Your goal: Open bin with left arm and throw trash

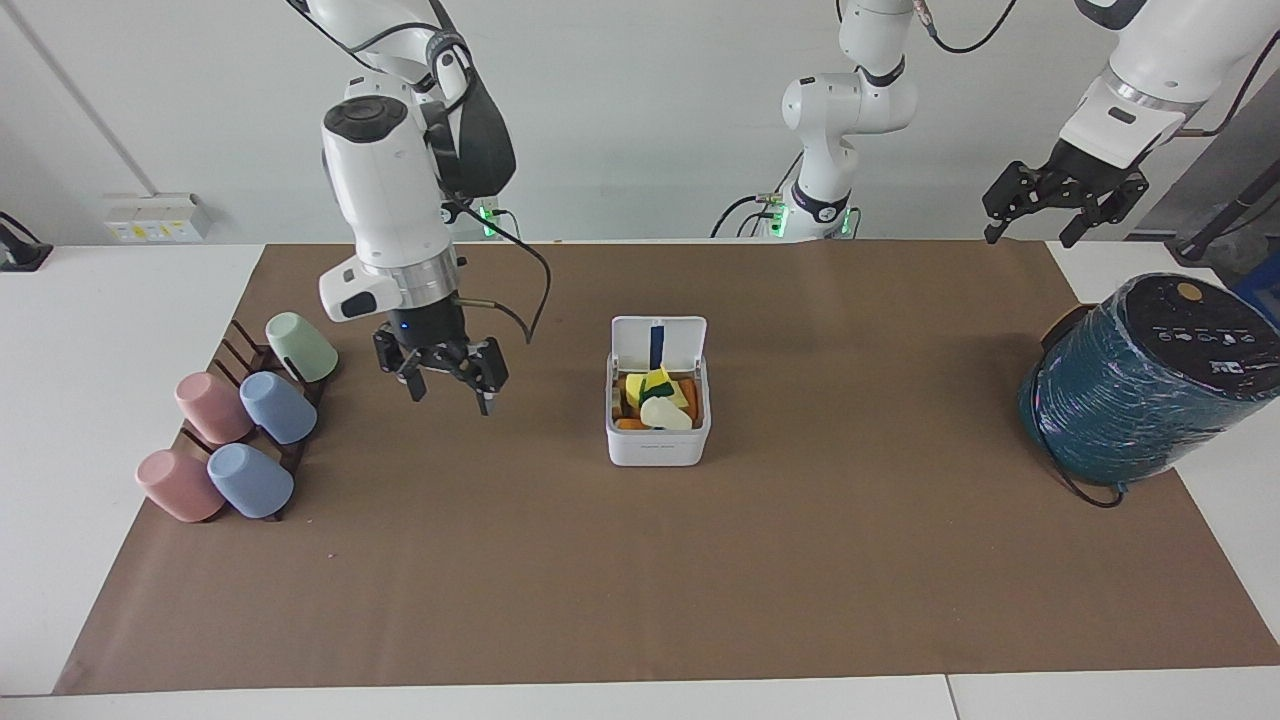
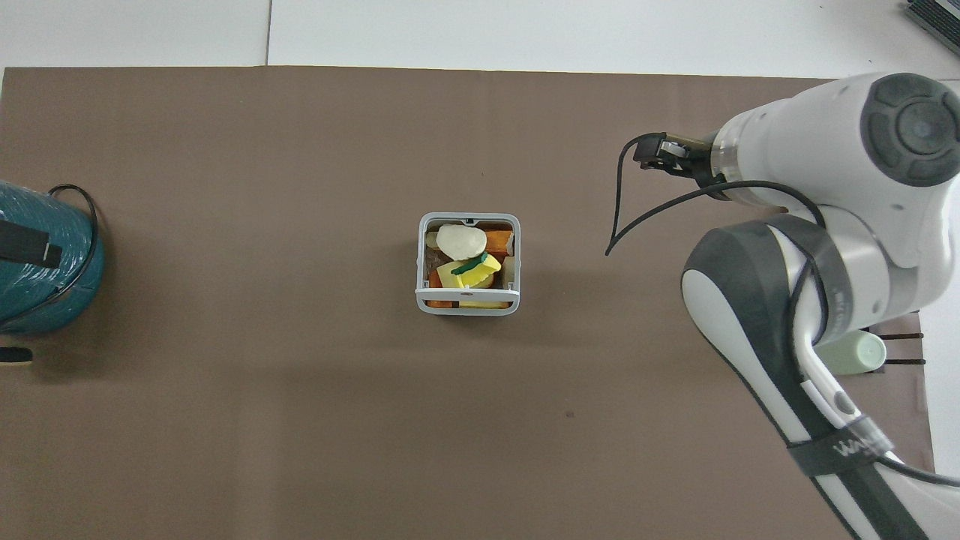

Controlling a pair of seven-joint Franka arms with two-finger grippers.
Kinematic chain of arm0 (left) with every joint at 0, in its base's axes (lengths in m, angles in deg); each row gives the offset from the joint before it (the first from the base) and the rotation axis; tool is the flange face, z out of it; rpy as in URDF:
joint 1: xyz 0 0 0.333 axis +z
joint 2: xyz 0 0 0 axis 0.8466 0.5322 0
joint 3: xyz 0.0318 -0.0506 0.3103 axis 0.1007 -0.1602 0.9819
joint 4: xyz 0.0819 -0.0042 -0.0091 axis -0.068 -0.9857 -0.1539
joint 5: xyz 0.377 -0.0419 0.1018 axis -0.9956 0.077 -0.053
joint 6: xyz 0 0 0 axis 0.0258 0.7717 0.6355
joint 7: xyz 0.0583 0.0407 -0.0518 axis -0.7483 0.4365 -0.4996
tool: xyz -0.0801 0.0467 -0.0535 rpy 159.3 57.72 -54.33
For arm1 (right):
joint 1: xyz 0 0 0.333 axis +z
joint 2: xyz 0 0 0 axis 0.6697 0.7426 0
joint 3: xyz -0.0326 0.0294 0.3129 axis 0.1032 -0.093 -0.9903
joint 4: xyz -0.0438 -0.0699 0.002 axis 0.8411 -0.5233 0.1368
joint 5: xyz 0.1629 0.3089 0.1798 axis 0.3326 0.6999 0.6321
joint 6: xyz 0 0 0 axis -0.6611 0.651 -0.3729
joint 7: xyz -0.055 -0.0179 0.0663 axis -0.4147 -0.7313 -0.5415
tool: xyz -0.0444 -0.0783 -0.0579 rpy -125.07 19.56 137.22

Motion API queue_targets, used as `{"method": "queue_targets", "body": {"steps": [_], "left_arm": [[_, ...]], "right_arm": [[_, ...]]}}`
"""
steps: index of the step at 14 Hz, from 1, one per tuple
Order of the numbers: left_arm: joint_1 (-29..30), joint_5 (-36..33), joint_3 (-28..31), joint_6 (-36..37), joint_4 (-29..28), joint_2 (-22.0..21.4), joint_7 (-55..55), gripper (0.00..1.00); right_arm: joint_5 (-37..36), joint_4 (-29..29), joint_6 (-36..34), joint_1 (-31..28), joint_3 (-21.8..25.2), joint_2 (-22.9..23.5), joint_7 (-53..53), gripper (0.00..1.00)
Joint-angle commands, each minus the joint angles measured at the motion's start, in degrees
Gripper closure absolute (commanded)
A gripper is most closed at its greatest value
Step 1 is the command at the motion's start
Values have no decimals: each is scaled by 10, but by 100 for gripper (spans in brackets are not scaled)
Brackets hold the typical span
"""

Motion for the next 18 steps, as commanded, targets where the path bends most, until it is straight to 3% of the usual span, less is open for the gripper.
{"method": "queue_targets", "body": {"steps": [1,4,7,10,13,18], "left_arm": [[-3,-9,4,12,3,-3,6,0],[-5,-9,3,3,-9,-9,5,0],[-6,-9,-4,-3,-19,-13,7,0],[-7,-9,-18,-4,-18,-13,7,0],[-7,-9,-20,-3,-18,-13,8,0],[-6,-9,-19,-2,-19,-13,8,0]], "right_arm": [[-12,4,-62,-37,-7,-43,-49,0],[-6,-15,-132,-55,-4,-64,-95,0],[-3,-88,-258,-49,30,-65,-146,0],[18,-110,-329,-69,49,-102,-186,0],[19,-85,-327,-86,45,-110,-224,0],[19,-74,-326,-38,87,-113,-226,0]]}}
